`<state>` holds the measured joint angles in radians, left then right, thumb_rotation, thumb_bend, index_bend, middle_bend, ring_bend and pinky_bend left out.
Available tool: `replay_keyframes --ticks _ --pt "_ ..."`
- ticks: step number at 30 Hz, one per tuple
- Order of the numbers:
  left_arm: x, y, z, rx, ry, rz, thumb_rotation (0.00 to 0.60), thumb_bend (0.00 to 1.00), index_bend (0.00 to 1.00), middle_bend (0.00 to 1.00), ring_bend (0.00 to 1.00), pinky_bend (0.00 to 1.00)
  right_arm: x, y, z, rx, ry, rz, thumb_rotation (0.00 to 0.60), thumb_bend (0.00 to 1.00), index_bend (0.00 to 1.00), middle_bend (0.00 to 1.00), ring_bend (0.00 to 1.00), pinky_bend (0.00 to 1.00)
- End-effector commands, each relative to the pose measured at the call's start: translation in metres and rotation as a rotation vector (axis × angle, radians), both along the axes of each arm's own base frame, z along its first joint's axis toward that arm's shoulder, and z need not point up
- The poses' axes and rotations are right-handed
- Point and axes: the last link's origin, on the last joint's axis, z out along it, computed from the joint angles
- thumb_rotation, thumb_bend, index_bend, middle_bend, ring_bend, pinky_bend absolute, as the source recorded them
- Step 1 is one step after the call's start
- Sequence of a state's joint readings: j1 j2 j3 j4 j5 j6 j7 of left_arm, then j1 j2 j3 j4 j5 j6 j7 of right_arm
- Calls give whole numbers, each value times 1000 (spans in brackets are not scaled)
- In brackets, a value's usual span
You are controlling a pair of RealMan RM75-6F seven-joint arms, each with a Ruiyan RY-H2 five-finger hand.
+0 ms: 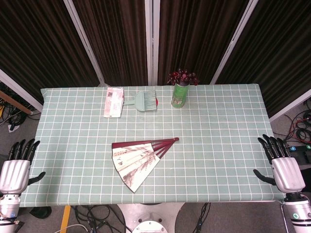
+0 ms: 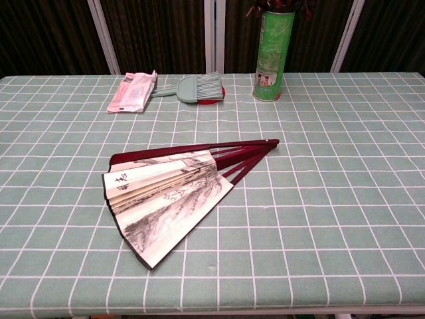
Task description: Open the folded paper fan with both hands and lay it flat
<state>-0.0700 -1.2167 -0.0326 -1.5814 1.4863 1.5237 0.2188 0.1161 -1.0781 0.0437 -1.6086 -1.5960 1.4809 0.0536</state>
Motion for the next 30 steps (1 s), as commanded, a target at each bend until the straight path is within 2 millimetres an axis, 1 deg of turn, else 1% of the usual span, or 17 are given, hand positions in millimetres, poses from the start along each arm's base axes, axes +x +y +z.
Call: replay_keyframes --ticks 1,7,9,11,14,15,16,18,19,22,23,25,27,29,30 --pt "0 1 -1 -6 -1 9 600 0 101 83 0 85 -1 0 -2 4 6 -5 600 79 0 39 0 0" --pt "3 3 -1 -19 -15 1 600 0 101 83 0 85 -3 3 2 -12 -4 -6 600 79 0 35 0 0" --pt "7 6 0 -26 -21 -16 600 0 101 83 0 85 -4 3 4 -17 -4 -4 600 78 0 25 0 0" --pt "12 15 0 -37 -31 -50 600 0 101 83 0 85 -3 3 6 -20 -4 1 600 78 0 18 0 0" --pt "23 37 -2 -80 -76 -116 600 0 104 83 0 85 -1 1 8 -25 0 15 600 80 0 15 0 0" --pt "29 49 -3 -106 -96 -146 600 0 116 84 3 92 0 0 9 -24 3 20 600 80 0 15 0 0" --pt "35 58 -5 -124 -107 -174 600 0 134 92 19 112 0 -1 9 -22 4 24 600 79 0 14 0 0" --pt "48 76 -10 -172 -142 -228 600 0 173 135 94 179 2 -1 9 -19 6 32 600 79 0 14 0 0" --pt "55 85 -14 -203 -155 -249 600 0 183 155 120 195 3 -2 9 -18 7 36 600 79 0 14 0 0" --pt "79 116 -29 -306 -194 -304 600 27 221 207 150 217 5 -2 8 -16 2 40 600 79 0 13 0 0" --pt "89 128 -36 -343 -209 -319 600 53 239 234 177 231 6 -1 8 -15 0 39 600 79 0 13 0 0" --pt "105 144 -49 -397 -244 -334 600 108 273 270 220 260 6 -1 8 -16 0 37 600 79 0 12 0 0" --pt "124 162 -67 -467 -271 -342 600 164 313 306 255 319 7 0 9 -19 1 37 600 79 0 12 0 0" --pt "136 173 -81 -525 -266 -340 600 188 328 336 293 364 7 2 10 -22 4 36 600 79 0 12 0 0" --pt "144 179 -90 -556 -257 -344 600 193 330 342 301 372 7 3 11 -24 6 34 600 79 0 11 0 0"
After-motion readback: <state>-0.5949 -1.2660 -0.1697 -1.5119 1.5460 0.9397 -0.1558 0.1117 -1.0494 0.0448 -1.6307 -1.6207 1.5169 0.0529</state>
